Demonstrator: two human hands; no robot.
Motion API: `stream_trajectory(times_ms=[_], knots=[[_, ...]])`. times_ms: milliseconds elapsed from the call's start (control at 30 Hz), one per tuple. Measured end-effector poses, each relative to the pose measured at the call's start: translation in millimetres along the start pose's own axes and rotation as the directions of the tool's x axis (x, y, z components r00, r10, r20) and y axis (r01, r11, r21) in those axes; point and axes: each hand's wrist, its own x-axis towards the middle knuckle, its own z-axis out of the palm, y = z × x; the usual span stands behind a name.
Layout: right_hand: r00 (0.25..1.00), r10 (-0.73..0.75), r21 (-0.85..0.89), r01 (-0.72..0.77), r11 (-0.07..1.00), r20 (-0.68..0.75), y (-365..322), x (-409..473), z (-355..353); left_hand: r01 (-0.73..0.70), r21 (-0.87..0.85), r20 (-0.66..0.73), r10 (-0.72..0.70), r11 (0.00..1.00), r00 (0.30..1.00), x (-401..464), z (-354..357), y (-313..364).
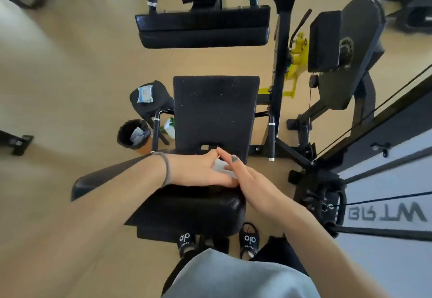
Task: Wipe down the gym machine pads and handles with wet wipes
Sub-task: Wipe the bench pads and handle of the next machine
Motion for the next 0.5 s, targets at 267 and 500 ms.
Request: stream_trajectory(times_ms=[267,500], knots=[[0.893,0.119,-0.59,0.182,0.787,0.435,-75,28,25,0.048,-0.091,-0.764,-0.1,0.995,0.638,-70,12,-80],[0.862,0.27,-0.522,-0.008,0.853,0.428,-82,79,30,0.036,-0.051,-0.849,-0.062,0.998,0.525,-67,9,-95]])
